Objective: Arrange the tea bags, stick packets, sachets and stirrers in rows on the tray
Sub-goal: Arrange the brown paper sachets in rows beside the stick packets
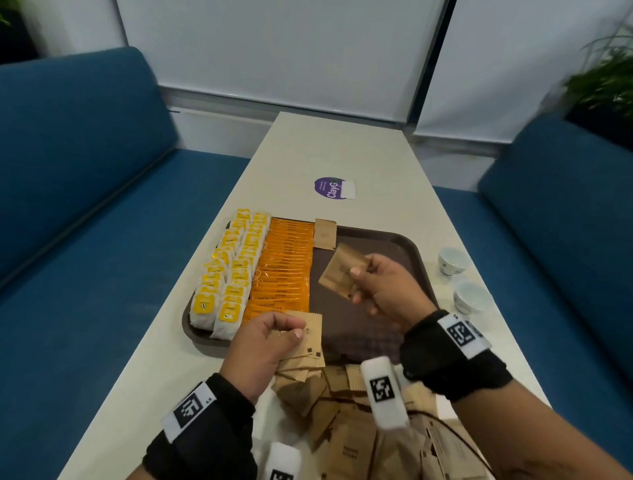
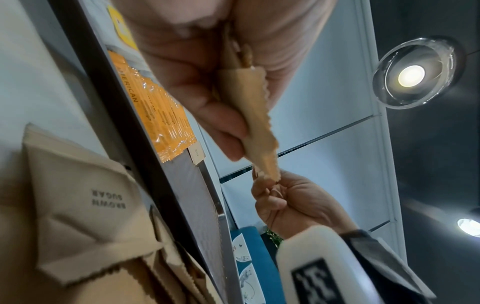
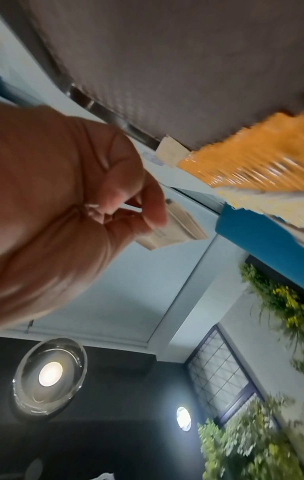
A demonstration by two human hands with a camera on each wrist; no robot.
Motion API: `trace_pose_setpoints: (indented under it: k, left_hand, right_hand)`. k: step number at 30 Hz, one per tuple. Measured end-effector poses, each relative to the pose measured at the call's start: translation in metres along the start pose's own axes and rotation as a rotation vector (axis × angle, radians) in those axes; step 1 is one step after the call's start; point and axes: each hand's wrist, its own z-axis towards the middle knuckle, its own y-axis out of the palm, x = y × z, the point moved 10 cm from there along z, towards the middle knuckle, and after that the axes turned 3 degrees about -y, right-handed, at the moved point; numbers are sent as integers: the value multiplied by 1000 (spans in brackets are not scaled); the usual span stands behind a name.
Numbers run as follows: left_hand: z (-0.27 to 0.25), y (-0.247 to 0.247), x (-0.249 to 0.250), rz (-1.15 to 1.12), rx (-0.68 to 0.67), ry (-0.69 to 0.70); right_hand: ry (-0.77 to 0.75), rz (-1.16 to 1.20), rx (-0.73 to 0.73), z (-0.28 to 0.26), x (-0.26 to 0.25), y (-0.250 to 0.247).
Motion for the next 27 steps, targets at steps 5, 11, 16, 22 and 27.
trace_pose_setpoints:
  k: [5,11,16,22,27]
  left_hand:
    - [6,0,-1,-90,-12,-8]
    - [13,4,-3,-169,-52,-36]
    - [17,0,-10,-167,-44,-55]
    - [19,-7,-17,-183,-27,-79]
    - [20,-11,-22,-174,-20,-88]
  right_hand:
    - [34,-121,115,76,5,-32]
    - [177,-162,141,142,24,-30]
    - [301,-270,57,170,35,-9]
    - [373,-449,26,195,49,-1]
    - [287,-348,50,206,56,-7]
